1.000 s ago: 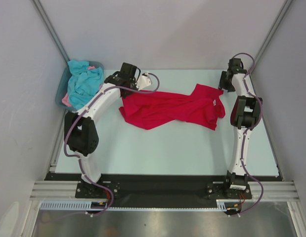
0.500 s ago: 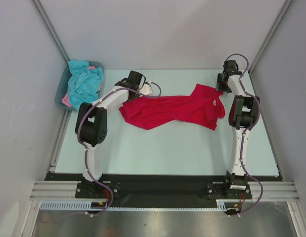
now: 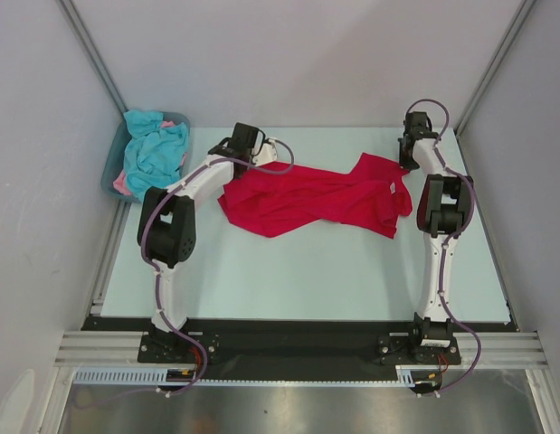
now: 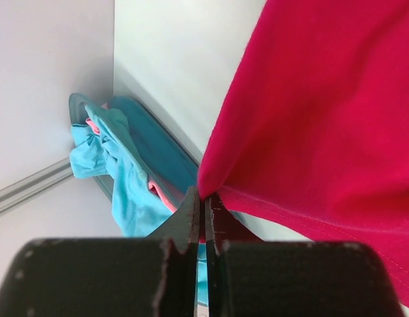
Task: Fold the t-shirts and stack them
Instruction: Flatten the tshirt out
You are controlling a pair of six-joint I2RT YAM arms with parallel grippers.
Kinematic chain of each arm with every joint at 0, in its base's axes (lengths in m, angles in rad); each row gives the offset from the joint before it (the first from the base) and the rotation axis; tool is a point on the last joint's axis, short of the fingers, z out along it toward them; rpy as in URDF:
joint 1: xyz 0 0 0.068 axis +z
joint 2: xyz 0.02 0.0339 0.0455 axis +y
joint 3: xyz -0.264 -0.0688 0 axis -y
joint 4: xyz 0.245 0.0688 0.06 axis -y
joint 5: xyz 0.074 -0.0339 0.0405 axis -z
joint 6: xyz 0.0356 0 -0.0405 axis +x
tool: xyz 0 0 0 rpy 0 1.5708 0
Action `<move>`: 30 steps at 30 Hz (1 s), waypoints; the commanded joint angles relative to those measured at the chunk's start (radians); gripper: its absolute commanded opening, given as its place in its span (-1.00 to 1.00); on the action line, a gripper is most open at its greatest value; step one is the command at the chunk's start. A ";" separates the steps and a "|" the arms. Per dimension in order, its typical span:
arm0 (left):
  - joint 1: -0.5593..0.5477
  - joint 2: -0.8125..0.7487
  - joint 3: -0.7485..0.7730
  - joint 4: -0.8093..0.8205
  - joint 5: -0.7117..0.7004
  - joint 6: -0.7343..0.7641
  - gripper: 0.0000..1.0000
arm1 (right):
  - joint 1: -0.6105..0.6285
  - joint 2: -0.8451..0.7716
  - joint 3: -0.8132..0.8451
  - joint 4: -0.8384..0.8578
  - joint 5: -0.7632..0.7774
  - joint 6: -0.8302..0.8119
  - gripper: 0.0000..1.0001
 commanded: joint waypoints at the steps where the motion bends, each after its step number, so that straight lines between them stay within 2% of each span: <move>1: 0.007 -0.031 0.052 0.038 -0.030 0.015 -0.99 | -0.002 -0.021 -0.024 -0.035 0.045 -0.031 -1.00; 7: 0.007 -0.034 0.036 0.073 -0.047 0.004 -0.99 | 0.014 -0.033 -0.029 0.008 0.101 -0.081 -1.00; 11: 0.007 -0.043 -0.006 0.172 -0.094 0.011 -0.99 | 0.032 -0.067 -0.061 0.100 0.179 -0.142 -1.00; 18: 0.007 -0.048 -0.141 0.550 -0.226 0.136 -0.99 | 0.092 -0.168 -0.206 0.371 0.274 -0.363 -1.00; 30: 0.004 0.038 -0.112 0.709 -0.275 0.168 -0.99 | 0.133 -0.139 -0.211 0.698 0.325 -0.624 -1.00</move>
